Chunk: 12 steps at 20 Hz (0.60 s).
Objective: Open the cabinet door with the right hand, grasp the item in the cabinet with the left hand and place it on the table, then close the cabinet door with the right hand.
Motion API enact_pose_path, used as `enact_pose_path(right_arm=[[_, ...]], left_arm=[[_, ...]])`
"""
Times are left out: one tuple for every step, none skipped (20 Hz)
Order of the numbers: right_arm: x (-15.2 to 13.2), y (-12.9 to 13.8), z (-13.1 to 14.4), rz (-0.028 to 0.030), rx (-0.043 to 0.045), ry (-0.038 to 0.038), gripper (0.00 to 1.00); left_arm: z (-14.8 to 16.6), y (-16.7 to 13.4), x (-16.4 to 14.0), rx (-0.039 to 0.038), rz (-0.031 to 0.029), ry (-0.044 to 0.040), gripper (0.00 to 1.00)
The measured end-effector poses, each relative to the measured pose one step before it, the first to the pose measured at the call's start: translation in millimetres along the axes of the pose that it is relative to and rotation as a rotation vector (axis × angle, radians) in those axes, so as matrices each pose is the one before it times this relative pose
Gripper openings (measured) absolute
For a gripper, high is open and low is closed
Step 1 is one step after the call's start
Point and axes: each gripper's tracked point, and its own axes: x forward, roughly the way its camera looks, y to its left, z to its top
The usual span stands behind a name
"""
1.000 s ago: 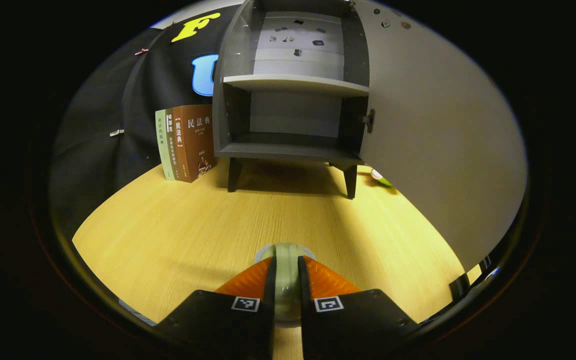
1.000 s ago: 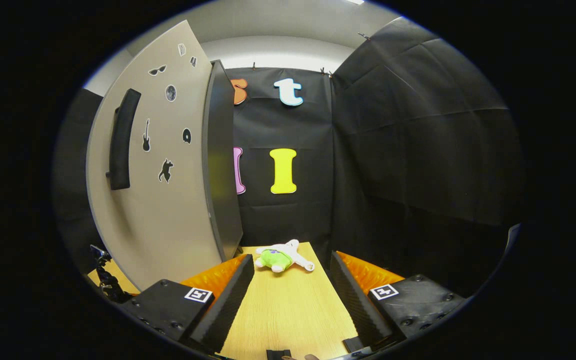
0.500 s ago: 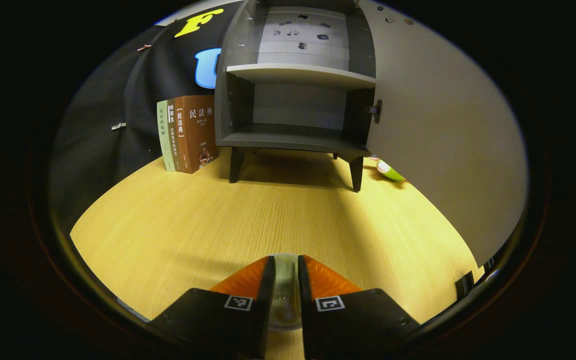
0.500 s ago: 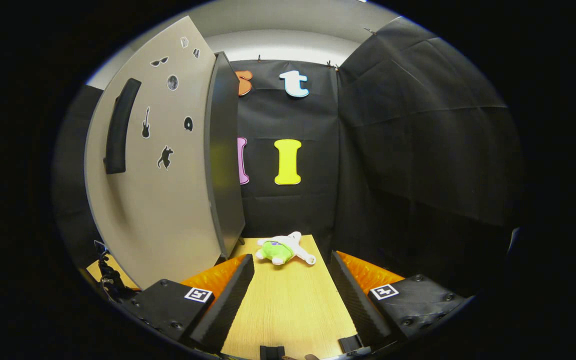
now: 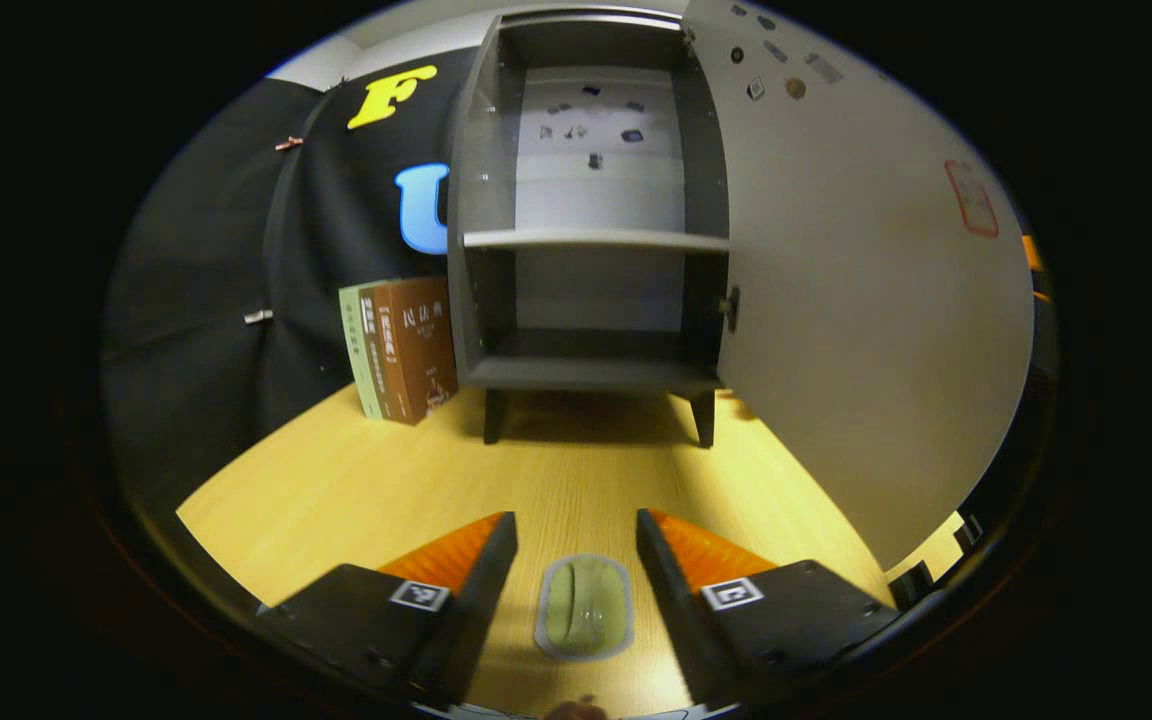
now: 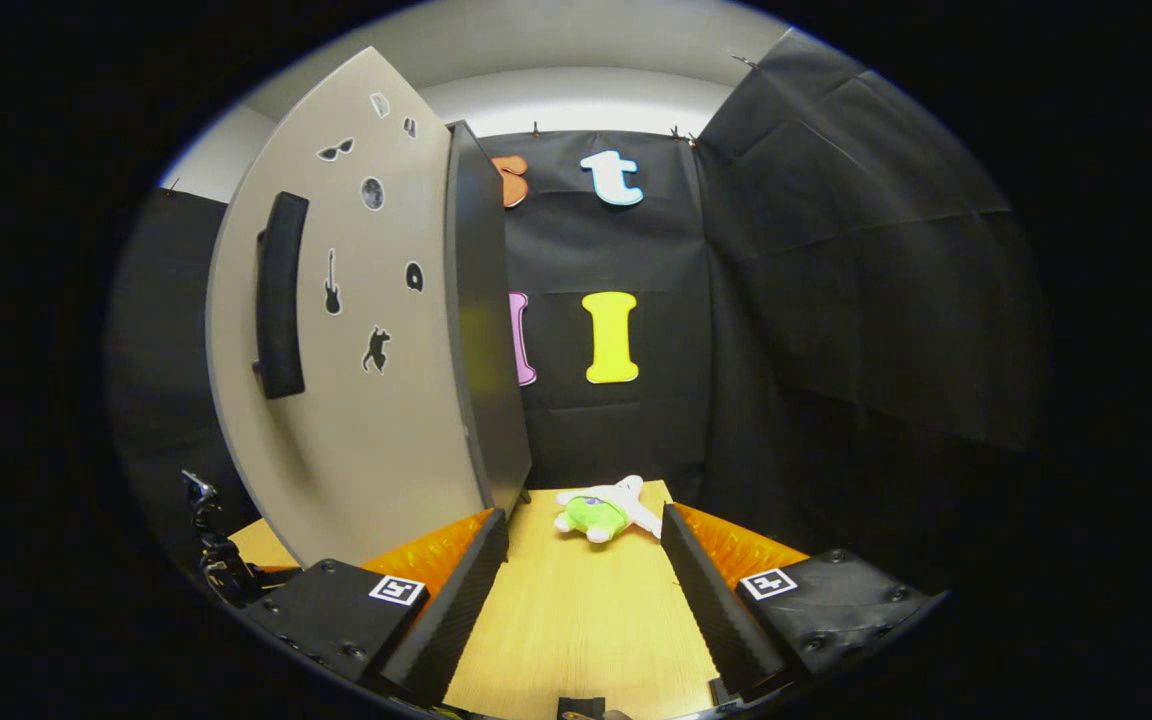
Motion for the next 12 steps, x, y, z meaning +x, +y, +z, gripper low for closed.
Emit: enact_pose_path(right_arm=[[0.56, 8.55, 3.45, 0.02210, -0.00507, -0.00053, 0.98], [-0.07, 10.09, 5.39, 0.02608, -0.00079, -0.00548, 0.99], [0.16, 10.30, 6.48, 0.02852, 0.00019, -0.01139, 0.99], [-0.23, 9.55, 7.54, 0.03036, 0.00215, -0.01184, 0.99], [-0.04, 9.41, 5.43, 0.02941, 0.00304, -0.00773, 0.99], [-1.07, 8.14, 3.70, 0.02656, 0.00235, -0.00296, 0.99], [-0.08, 7.53, 2.18, 0.02544, 0.00069, -0.00153, 0.98], [-1.28, 7.80, 2.50, 0.02248, -0.00115, 0.00020, 0.98], [-1.00, 6.94, 2.49, 0.02388, 0.00004, -0.00087, 0.98], [-0.08, 8.07, 4.23, 0.02264, 0.00266, -0.00418, 0.98], [0.14, 7.89, 3.84, 0.02472, 0.00593, -0.00459, 0.98], [-0.04, 9.34, 4.39, 0.02705, 0.00940, -0.00446, 0.98]], left_arm=[[9.41, 4.04, -7.05, -0.01365, -0.00070, -0.01145, 0.85], [9.33, 3.08, -7.51, -0.01923, -0.00142, -0.00963, 0.97], [11.47, 5.55, -8.11, -0.01102, 0.00465, -0.01282, 0.97], [12.92, 8.31, -9.22, -0.00039, 0.01406, -0.01650, 0.97], [14.45, 8.42, -10.63, 0.00562, 0.01956, -0.01930, 0.97], [15.30, 6.17, -10.69, 0.00317, 0.01670, -0.02519, 0.97], [18.67, 4.70, -10.70, 0.00245, 0.00982, -0.03154, 0.97], [18.91, 5.91, -9.90, 0.00672, 0.01349, -0.03525, 0.97], [19.73, 7.41, -8.28, 0.01639, 0.01827, -0.03511, 0.97], [16.43, 7.35, -7.68, 0.01982, 0.02205, -0.02710, 0.96], [17.15, 8.04, -8.02, 0.01286, 0.02044, -0.02241, 0.97], [16.58, 3.83, -7.82, 0.00552, 0.01256, -0.02544, 0.97]])
